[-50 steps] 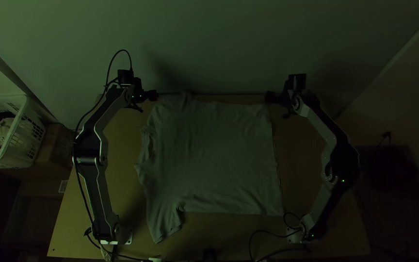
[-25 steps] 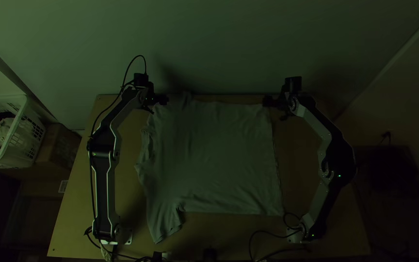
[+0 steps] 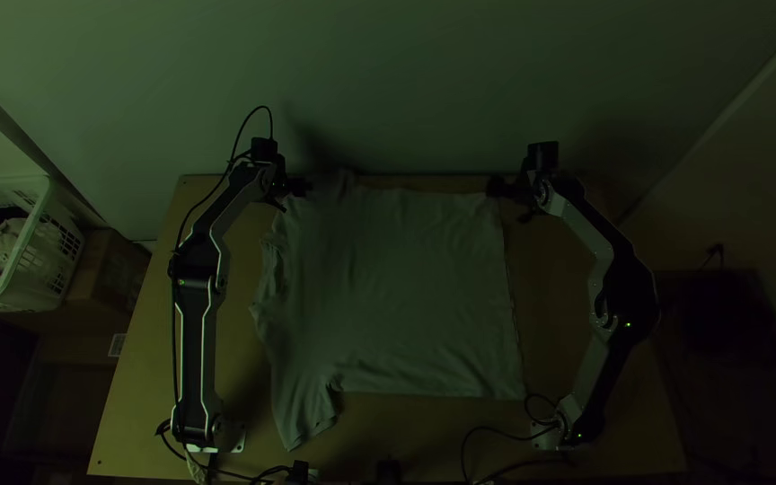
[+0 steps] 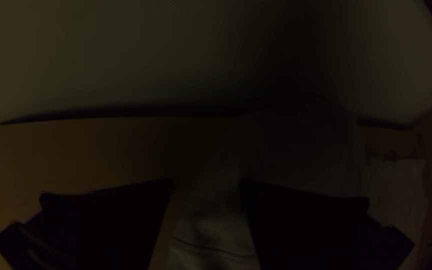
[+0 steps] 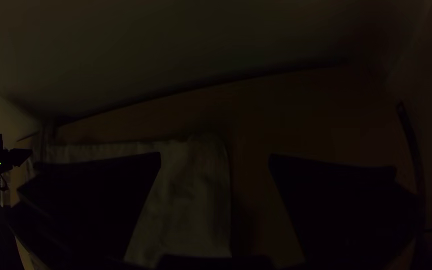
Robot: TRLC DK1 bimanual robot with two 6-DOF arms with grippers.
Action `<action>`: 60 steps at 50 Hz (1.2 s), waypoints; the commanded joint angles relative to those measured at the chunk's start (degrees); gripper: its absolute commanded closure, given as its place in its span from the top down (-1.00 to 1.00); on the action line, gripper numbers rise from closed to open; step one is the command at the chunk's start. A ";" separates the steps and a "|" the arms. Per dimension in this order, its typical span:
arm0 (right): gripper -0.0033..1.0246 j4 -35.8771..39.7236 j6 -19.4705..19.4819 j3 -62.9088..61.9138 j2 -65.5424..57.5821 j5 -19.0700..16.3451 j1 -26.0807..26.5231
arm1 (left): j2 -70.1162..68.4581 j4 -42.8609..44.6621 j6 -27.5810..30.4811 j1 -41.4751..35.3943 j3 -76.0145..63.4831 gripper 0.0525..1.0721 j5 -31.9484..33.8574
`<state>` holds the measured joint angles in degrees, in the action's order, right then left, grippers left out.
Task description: Fold the t-shirt
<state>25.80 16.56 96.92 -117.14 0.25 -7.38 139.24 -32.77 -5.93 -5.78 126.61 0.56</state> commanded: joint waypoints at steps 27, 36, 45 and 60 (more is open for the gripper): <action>0.92 7.77 6.03 12.24 -12.67 0.36 0.52 | -1.69 -6.78 1.45 -1.51 -0.83 -0.95 0.41; 0.86 8.30 7.09 14.34 -14.96 0.10 0.52 | -2.22 -7.39 1.54 -0.99 -0.92 -0.95 0.32; 0.86 9.18 7.35 18.12 -18.39 -0.43 0.17 | -2.22 -7.66 1.54 -0.90 -1.27 -0.95 0.32; 0.58 16.30 7.35 28.32 -25.24 -1.39 0.08 | -2.48 -8.09 1.45 -0.55 -1.36 -0.95 0.41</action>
<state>40.51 22.52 123.31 -139.33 -0.84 -7.11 138.26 -38.74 -5.30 -6.74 127.07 0.80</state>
